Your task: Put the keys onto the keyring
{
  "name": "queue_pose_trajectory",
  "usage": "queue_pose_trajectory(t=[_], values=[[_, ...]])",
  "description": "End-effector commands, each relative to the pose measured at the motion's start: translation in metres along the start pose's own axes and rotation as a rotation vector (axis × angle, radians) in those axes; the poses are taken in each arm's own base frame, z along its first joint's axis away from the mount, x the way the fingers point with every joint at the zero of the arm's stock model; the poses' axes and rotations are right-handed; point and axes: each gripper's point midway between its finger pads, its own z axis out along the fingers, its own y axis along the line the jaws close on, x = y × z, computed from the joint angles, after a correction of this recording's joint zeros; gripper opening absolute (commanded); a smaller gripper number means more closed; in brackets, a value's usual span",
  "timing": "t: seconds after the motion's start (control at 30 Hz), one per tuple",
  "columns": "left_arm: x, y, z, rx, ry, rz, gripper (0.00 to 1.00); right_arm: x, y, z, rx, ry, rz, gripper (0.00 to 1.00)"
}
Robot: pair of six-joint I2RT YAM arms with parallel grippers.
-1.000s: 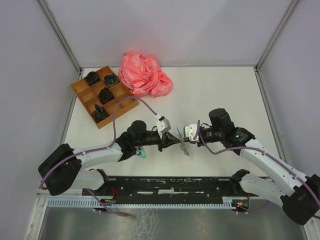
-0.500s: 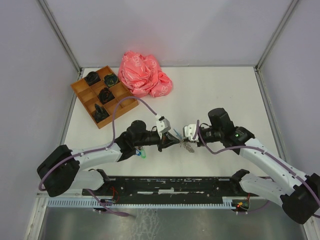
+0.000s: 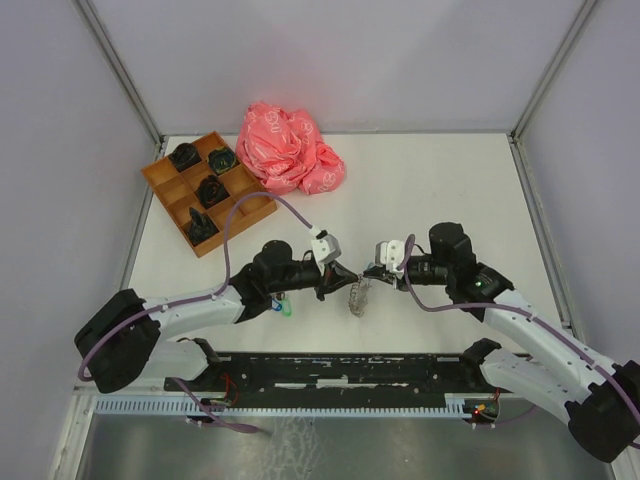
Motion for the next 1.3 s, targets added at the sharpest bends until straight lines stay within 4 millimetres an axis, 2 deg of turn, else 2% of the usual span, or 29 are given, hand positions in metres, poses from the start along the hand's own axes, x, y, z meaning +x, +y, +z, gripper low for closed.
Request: queue_pose_trajectory(t=[0.0, 0.17, 0.37, 0.63, 1.0, 1.27], values=[[-0.009, 0.001, 0.007, -0.002, -0.046, -0.003, 0.03, -0.036, -0.011, 0.0, 0.033, -0.141, -0.053, 0.01], [-0.017, 0.001, 0.012, 0.015, -0.077, -0.013, 0.03, -0.039, -0.016, 0.002, 0.076, -0.195, -0.04, 0.01], [-0.02, 0.004, 0.007, -0.02, -0.081, 0.009, 0.03, -0.02, -0.011, -0.002, 0.047, -0.079, -0.054, 0.01], [-0.029, 0.004, -0.001, -0.028, -0.046, 0.053, 0.03, -0.002, -0.001, -0.012, -0.017, 0.064, -0.068, 0.18], [-0.039, -0.003, 0.0, 0.006, -0.055, 0.054, 0.03, -0.005, 0.0, -0.011, -0.059, 0.074, -0.061, 0.31], [-0.043, -0.006, 0.001, 0.019, -0.061, 0.047, 0.03, -0.011, -0.001, -0.004, -0.037, 0.036, 0.067, 0.36]])
